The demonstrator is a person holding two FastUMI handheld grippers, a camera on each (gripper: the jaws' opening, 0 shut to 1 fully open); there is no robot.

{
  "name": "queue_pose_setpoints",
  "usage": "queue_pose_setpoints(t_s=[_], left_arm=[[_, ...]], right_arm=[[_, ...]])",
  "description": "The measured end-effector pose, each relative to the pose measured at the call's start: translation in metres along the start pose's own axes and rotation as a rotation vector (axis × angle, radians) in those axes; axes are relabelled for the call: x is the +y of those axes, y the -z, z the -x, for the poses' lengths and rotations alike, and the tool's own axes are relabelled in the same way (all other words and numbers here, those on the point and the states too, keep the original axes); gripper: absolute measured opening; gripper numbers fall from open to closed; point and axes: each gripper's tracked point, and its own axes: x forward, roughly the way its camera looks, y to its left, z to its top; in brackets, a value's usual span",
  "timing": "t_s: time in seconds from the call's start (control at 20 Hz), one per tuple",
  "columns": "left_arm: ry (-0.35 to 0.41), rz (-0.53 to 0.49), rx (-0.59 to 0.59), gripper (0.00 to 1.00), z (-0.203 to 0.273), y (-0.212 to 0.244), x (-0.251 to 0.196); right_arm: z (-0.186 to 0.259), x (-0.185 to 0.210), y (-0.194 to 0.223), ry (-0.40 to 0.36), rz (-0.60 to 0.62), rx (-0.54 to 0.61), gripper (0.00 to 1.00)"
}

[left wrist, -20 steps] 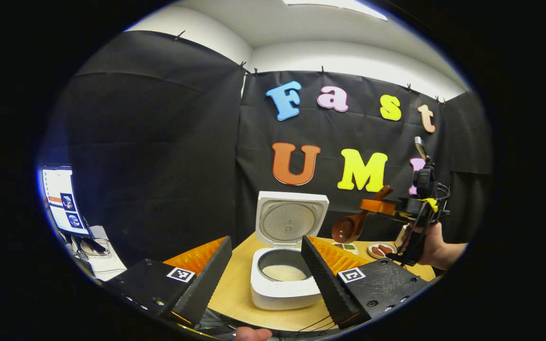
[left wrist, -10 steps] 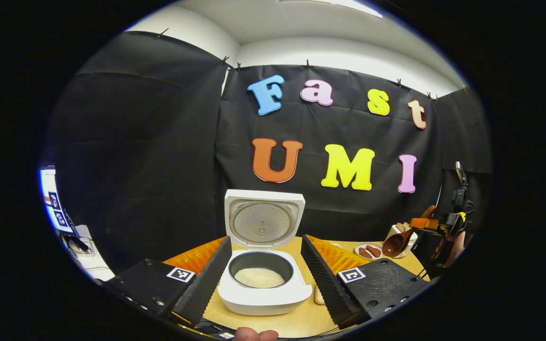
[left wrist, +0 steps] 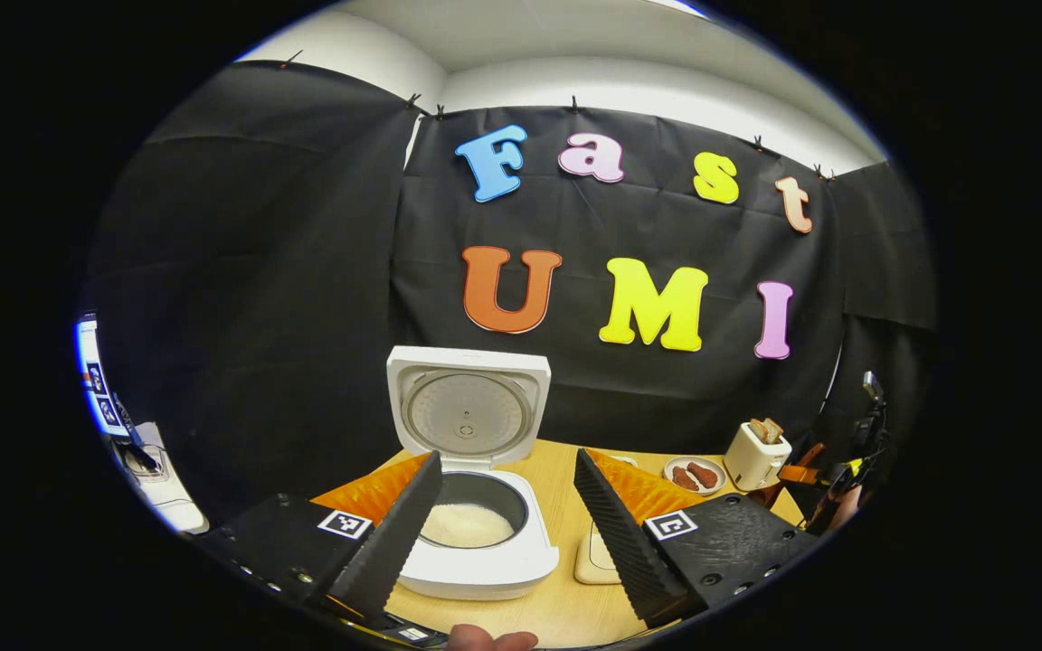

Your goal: Close the left gripper, press the button to open the rice cooker; take a wooden spoon from the chopstick holder with the right hand, scoop a spoonful of rice and pour it into the rice cooker, then put the wooden spoon back into the chopstick holder.

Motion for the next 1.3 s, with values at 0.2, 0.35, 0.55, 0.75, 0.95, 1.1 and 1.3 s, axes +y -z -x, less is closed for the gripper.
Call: queue_pose_setpoints(t_s=[0.2,0.35,0.55,0.75,0.95,1.1,1.3], left_arm=[[-0.017,-0.013,0.022,0.94,-0.003,0.003,-0.002],[-0.033,-0.011,0.03,0.94,-0.003,0.005,0.001],[-0.059,-0.013,0.05,0.94,-0.007,0.01,0.007],[-0.066,-0.012,0.065,0.94,-0.007,0.013,0.01],[-0.058,-0.009,0.053,0.94,-0.011,0.007,0.009],[-0.054,0.001,0.027,0.94,-0.013,-0.002,0.012],[-0.043,0.025,-0.044,0.94,-0.027,-0.033,0.017]], right_arm=[[-0.023,-0.009,0.024,0.005,-0.01,0.049,0.1],[-0.036,-0.018,0.041,0.028,0.034,0.062,0.1],[-0.047,-0.019,0.06,0.019,0.059,0.075,0.11],[-0.052,-0.018,0.072,0.009,0.07,0.072,0.14],[-0.048,-0.017,0.068,0.006,0.05,0.056,0.2],[-0.038,-0.015,0.049,0.016,0.066,0.017,0.56],[-0.006,-0.019,-0.001,0.062,0.093,-0.078,0.9]])
